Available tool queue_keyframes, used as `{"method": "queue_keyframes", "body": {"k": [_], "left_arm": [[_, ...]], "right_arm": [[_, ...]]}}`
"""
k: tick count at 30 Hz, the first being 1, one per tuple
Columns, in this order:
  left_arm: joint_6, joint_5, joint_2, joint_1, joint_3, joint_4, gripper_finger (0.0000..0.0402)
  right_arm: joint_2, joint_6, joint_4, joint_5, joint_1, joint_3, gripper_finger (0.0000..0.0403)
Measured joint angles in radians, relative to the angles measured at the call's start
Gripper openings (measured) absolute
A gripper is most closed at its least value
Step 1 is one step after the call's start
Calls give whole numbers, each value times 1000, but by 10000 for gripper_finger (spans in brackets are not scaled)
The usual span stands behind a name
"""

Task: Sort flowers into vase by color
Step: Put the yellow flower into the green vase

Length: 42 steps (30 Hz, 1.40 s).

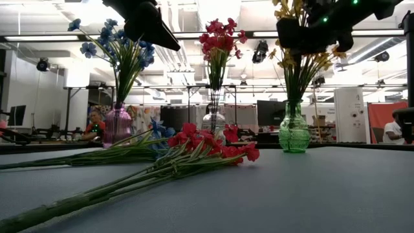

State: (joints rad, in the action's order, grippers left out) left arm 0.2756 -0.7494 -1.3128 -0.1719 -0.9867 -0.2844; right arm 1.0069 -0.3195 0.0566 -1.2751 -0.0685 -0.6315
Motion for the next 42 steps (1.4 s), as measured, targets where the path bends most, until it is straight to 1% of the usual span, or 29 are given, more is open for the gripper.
{"method": "queue_keyframes", "body": {"k": [4,8,14,33,37,42], "left_arm": [[0,0,0,0,0,0,207],[0,0,0,0,0,0,207],[0,0,0,0,0,0,207],[0,0,0,0,0,0,207],[0,0,0,0,0,0,207],[-1,0,0,0,0,0,207]], "right_arm": [[21,-6,1,1,0,0,18],[44,-25,1,26,0,0,18],[74,-29,4,26,0,0,18],[76,-10,0,29,10,0,18],[74,-10,0,40,10,0,36],[62,-11,-2,56,10,0,84]]}}
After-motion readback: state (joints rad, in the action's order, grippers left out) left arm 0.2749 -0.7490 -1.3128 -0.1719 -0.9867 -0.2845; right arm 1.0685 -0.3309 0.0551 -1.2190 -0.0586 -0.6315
